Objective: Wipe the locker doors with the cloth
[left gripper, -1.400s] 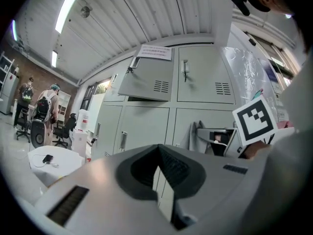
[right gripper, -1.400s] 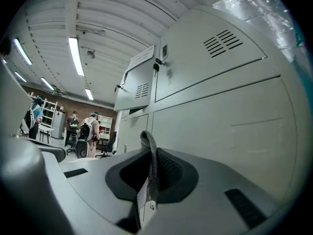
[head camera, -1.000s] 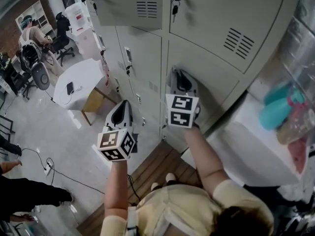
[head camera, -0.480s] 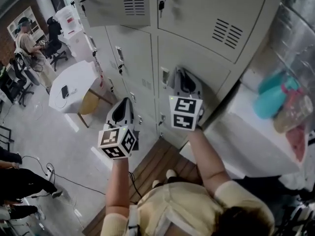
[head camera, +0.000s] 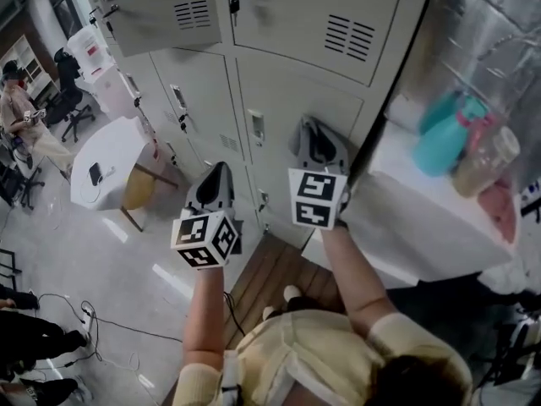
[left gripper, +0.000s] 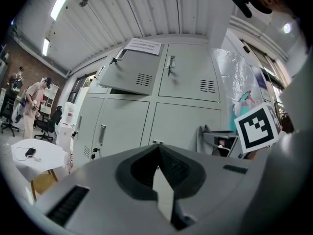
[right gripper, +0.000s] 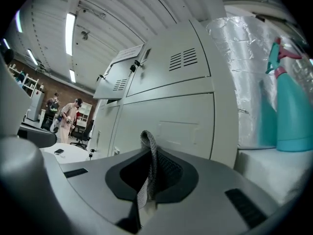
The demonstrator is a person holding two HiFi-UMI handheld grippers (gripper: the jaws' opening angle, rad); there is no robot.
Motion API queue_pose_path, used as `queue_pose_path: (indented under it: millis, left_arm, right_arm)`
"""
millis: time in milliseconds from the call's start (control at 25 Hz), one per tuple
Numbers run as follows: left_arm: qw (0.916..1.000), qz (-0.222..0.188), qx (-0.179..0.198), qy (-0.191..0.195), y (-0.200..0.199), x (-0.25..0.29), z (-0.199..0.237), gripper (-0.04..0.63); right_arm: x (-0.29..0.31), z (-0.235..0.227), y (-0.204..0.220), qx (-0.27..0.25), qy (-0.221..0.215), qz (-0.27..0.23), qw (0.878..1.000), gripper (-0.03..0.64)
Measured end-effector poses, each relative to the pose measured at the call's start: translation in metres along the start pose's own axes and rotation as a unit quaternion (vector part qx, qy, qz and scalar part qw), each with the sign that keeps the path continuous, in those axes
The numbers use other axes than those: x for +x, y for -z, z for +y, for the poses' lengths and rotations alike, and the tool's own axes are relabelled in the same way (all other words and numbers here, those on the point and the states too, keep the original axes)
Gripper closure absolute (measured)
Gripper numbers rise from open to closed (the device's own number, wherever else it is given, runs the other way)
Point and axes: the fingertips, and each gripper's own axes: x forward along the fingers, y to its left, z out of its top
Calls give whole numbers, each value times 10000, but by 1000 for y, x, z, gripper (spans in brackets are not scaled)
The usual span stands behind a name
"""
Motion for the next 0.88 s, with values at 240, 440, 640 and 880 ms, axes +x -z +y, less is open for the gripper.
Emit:
queue_pose_path:
  millis: [240,440,640,880]
  left_arm:
    - [9996,48,-1,266,3,7,-19,594]
    - [9989,96,-1,463,8,13,-33,594]
    - [9980,125,-13,612,11,17,-45,594]
    - [9985,123,-74,523,15,17,-35,594]
  right_arm:
    - [-16,-22,6,-162,456,97,9988,598]
    - [-27,-32,9,-194,680,139,9974,598]
    - [-34,-36,8,-273,766,102,9966,598]
    - [-39,-17,0,-109,307,-120,9994,598]
